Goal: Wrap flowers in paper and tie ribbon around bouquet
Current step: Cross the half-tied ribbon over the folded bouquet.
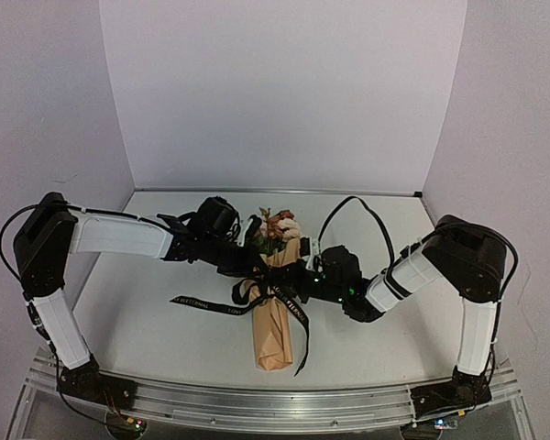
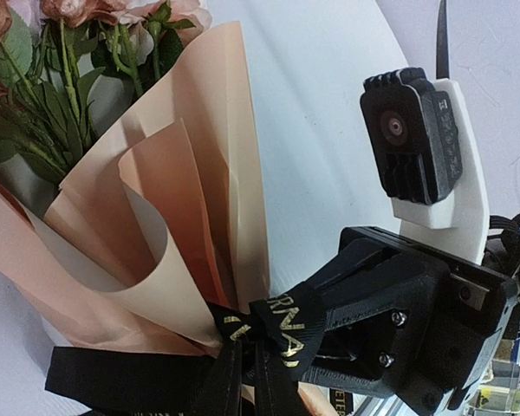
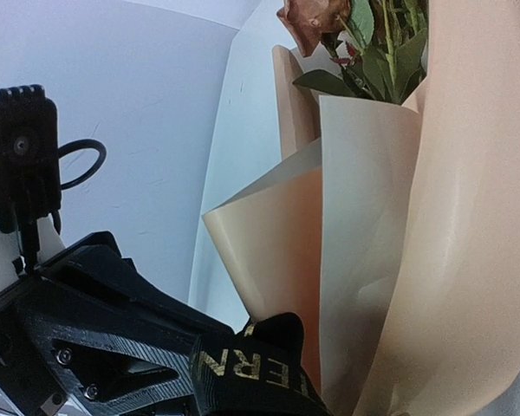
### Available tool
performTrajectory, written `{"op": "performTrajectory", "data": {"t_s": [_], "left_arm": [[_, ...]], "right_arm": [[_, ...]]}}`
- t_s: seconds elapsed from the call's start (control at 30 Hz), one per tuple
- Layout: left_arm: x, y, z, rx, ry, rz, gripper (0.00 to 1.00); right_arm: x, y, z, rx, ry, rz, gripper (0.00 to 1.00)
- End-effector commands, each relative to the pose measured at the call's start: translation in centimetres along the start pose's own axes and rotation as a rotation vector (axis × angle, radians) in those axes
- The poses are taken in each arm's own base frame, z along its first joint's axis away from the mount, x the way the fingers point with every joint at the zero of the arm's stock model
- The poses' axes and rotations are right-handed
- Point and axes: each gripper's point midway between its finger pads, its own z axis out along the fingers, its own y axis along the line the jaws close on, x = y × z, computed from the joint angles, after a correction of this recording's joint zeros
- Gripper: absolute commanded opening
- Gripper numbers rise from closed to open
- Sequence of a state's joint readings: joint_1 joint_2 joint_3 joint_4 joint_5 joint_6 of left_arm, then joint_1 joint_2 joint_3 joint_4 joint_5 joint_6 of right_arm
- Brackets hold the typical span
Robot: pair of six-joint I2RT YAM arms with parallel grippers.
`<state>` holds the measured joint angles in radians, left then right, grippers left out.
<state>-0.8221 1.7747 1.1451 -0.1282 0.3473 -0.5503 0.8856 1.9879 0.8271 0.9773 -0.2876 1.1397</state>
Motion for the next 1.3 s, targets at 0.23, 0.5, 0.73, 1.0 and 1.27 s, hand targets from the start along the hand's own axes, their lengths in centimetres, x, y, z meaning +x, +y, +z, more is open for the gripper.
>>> {"op": "performTrajectory", "data": {"t_s": [0.23, 0.5, 0.73, 1.0, 1.27], "left_arm": [[0.1, -1.4, -0.5, 0.070, -0.018, 0.040, 0.08], [-0.6, 0.5, -0.5, -0.034, -0.060, 0.019, 0.21], [-1.8, 1.8, -1.8, -0.108, -0.139, -0.009, 0.22], [-2.5, 1.9, -2.2, -0.113, -0.159, -0.016, 0.27], [-3.7, 2.0, -3.2, -0.125, -0.225, -0.043, 0.31]], "right_arm": [[-1.1, 2.1, 2.2, -0.096, -0.022, 0.030, 0.00], [-1.1, 2.2, 2.3, -0.099, -0.020, 0.031, 0.00], [-1.0, 2.2, 2.5, -0.107, -0.016, 0.038, 0.00], [-1.0, 1.9, 2.6, -0.106, -0.012, 0.039, 0.00], [-0.8, 1.8, 2.6, -0.102, -0.008, 0.038, 0.00]]}}
